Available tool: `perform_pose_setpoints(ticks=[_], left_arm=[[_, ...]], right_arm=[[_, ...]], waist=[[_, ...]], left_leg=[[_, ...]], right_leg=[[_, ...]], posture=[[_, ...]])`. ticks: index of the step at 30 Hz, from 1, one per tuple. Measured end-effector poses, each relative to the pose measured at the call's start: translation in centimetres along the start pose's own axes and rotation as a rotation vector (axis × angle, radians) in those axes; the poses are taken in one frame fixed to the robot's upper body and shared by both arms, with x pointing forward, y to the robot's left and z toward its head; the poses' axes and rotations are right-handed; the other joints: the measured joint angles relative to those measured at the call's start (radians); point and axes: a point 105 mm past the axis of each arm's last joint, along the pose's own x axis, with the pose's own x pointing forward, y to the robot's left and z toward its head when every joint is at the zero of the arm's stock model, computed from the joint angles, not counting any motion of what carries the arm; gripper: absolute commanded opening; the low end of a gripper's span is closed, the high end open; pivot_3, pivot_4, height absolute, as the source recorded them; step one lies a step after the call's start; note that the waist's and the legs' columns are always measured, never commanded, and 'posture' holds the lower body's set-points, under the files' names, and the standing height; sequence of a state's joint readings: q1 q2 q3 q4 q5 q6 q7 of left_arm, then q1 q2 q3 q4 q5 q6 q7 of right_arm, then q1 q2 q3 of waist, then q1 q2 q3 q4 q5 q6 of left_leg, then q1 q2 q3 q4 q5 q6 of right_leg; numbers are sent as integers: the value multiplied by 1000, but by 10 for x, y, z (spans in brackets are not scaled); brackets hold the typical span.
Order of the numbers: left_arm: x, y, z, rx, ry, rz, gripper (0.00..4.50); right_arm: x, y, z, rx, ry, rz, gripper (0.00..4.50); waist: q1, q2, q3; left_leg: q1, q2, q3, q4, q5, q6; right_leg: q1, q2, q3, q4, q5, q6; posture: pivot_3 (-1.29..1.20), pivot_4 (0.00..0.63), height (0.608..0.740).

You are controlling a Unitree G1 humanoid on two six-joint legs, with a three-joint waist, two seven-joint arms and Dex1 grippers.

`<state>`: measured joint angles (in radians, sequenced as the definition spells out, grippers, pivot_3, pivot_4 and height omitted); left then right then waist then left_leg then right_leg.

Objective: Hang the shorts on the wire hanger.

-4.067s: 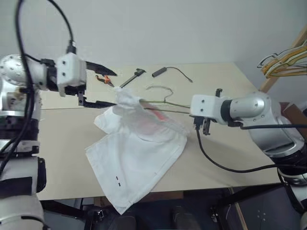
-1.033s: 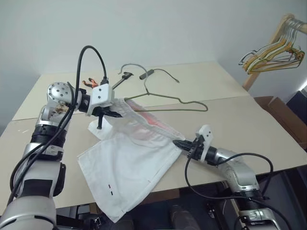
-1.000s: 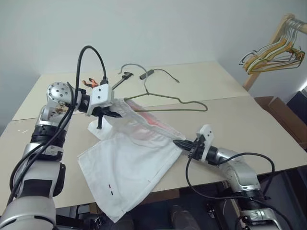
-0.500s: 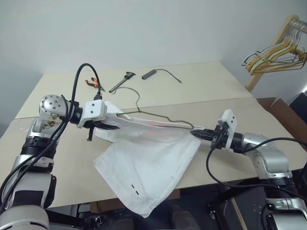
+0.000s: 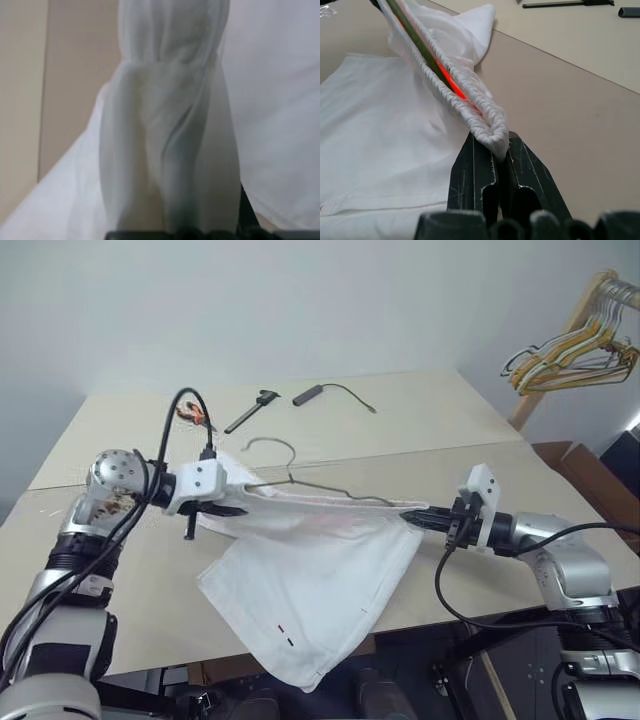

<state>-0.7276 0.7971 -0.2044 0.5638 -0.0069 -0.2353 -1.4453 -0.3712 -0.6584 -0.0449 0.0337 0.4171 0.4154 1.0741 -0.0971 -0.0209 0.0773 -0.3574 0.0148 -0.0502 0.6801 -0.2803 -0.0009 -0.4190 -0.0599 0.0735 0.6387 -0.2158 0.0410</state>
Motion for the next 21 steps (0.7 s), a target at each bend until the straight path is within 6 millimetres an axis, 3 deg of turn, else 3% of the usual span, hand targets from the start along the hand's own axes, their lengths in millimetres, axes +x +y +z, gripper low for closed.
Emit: perform_pose_setpoints(ticks=[8, 14, 15, 17, 21], left_arm=[[10, -4, -9, 8, 71, -9, 0], [22, 3, -3, 10, 69, -2, 0], [24, 4, -2, 8, 65, -2, 0], [28, 4, -1, 0, 61, 1, 0], [33, 7, 4, 6, 51, 2, 0]], right_arm=[[3, 11, 15, -79, -23, 43, 43], [11, 23, 20, -142, -10, 88, 43], [12, 25, 22, -153, -10, 91, 629], [12, 28, 25, -184, 2, 99, 1155], [14, 33, 19, -201, 32, 99, 2662]], waist=[[2, 0, 0], [2, 0, 0], [2, 0, 0], [2, 0, 0], [1, 0, 0]], left_leg=[[0, 0, 0, 0, 0, 0], [-1, 0, 0, 0, 0, 0], [-1, 0, 0, 0, 0, 0], [-1, 0, 0, 0, 0, 0], [-1, 0, 0, 0, 0, 0]], right_leg=[[0, 0, 0, 0, 0, 0], [0, 0, 0, -1, 0, 0], [0, 0, 0, -1, 0, 0], [0, 0, 0, -1, 0, 0], [0, 0, 0, -1, 0, 0]], posture=[[-55, 43, 740], [-64, 42, 740], [-65, 42, 740], [-67, 42, 740], [-70, 42, 740]])
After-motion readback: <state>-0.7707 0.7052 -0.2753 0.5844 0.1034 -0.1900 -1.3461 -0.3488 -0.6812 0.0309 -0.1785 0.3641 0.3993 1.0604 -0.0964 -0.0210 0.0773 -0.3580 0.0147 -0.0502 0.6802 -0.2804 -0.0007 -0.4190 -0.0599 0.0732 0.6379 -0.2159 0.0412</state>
